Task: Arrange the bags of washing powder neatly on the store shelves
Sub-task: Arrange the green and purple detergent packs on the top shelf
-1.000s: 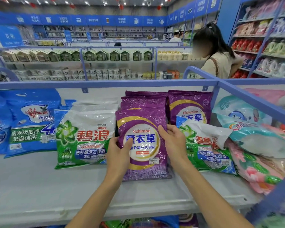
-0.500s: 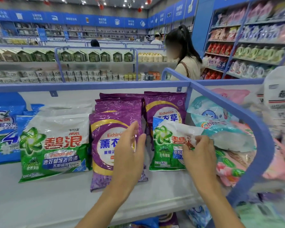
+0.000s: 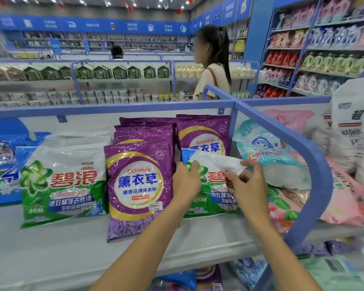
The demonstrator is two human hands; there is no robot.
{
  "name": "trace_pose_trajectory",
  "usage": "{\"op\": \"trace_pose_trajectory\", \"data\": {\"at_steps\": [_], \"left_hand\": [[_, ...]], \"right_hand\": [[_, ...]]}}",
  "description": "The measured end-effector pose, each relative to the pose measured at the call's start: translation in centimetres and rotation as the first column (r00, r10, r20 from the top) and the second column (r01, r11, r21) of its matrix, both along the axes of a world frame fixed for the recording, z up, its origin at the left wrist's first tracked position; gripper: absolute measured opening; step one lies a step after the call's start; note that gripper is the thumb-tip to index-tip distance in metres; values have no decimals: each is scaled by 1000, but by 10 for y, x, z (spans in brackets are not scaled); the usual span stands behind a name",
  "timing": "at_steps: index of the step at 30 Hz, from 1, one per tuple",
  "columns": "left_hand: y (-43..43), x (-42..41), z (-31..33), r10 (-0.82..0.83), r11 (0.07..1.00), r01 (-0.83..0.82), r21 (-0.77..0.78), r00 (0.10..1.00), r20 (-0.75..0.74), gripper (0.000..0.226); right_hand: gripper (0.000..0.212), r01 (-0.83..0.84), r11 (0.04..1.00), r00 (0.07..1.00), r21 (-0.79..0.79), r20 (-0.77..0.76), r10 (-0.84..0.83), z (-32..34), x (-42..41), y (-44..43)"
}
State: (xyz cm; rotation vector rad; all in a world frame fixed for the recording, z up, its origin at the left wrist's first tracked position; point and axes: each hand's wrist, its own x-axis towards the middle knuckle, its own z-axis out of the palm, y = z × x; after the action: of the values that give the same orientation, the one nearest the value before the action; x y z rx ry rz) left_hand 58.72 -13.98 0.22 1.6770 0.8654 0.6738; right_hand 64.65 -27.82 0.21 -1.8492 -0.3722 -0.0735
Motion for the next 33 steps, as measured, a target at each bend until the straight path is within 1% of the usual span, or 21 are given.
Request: {"op": "trace_pose_trajectory", "data": {"at_steps": [2, 5, 6, 8, 10, 11, 13, 15, 17, 19, 21, 22, 23, 24, 26, 27, 28, 29, 30, 31, 33], "left_hand": [[-6, -12, 8, -2, 1000, 0, 17, 990, 139, 28], [-14, -35, 32, -22, 1000, 26, -9, 947, 319, 28], [-17, -45, 41, -38, 998, 56, -36, 921, 389, 24], [-20, -62, 53, -71, 991, 117, -66, 871, 487, 19], [-21, -76, 59, -84, 989, 136, -59, 840, 535, 18], [-22, -79, 61, -91, 989, 141, -49, 828, 553, 18], [-24, -83, 69, -97, 987, 151, -47, 811, 577, 16], [-26, -85, 79, -98, 984, 165, -62, 806, 584, 14], [-28, -89, 86, -88, 979, 179, -100, 808, 583, 13], [-26, -93, 88, -31, 966, 174, -192, 812, 583, 14], [-24, -100, 86, 22, 946, 168, -279, 823, 568, 16], [-24, -105, 85, 31, 940, 162, -301, 837, 546, 15], [-22, -110, 82, 26, 935, 163, -316, 854, 520, 18], [-19, -117, 80, 25, 926, 162, -340, 875, 484, 25], [-10, -134, 69, -28, 916, 188, -354, 911, 411, 32], [-4, -145, 62, -67, 924, 197, -328, 928, 367, 31], [0, -157, 55, -86, 932, 189, -310, 944, 318, 38], [7, -170, 48, -77, 940, 162, -299, 957, 279, 49], [14, -183, 44, -53, 945, 132, -300, 965, 256, 54], [20, -196, 40, -27, 951, 104, -292, 966, 256, 49], [35, -220, 37, 23, 951, 59, -303, 965, 260, 32]], "right_hand": [[47, -92, 988, 989, 126, -100, 105, 5, 2, -7], [55, -154, 956, 971, 250, -140, 193, 15, 6, -20], [58, -151, 921, 957, 358, -179, 227, 19, 8, -24], [62, -135, 807, 919, 574, -232, 319, 30, 8, -30], [53, -125, 731, 909, 671, -217, 355, 43, 3, -31], [47, -120, 711, 912, 693, -206, 355, 47, 0, -30], [37, -126, 709, 909, 694, -206, 363, 53, -11, -30], [27, -189, 704, 866, 684, -222, 448, 53, -22, -34], [28, -256, 720, 822, 645, -248, 513, 49, -30, -39], [32, -279, 767, 819, 578, -273, 505, 46, -33, -40], [32, -279, 777, 815, 564, -289, 503, 45, -36, -37], [35, -266, 775, 803, 573, -314, 507, 44, -38, -34], [38, -249, 772, 789, 585, -339, 512, 44, -41, -30], [37, -241, 761, 771, 602, -357, 527, 43, -44, -25], [22, -248, 737, 720, 628, -389, 574, 40, -53, -13], [19, -253, 725, 690, 641, -405, 599, 37, -59, -6], [21, -258, 719, 666, 646, -420, 616, 35, -66, 1], [22, -262, 719, 652, 644, -431, 624, 33, -75, 9], [22, -266, 720, 643, 641, -438, 628, 31, -85, 17], [22, -282, 718, 631, 636, -440, 638, 31, -95, 25], [21, -334, 708, 603, 622, -435, 668, 30, -116, 41]]}}
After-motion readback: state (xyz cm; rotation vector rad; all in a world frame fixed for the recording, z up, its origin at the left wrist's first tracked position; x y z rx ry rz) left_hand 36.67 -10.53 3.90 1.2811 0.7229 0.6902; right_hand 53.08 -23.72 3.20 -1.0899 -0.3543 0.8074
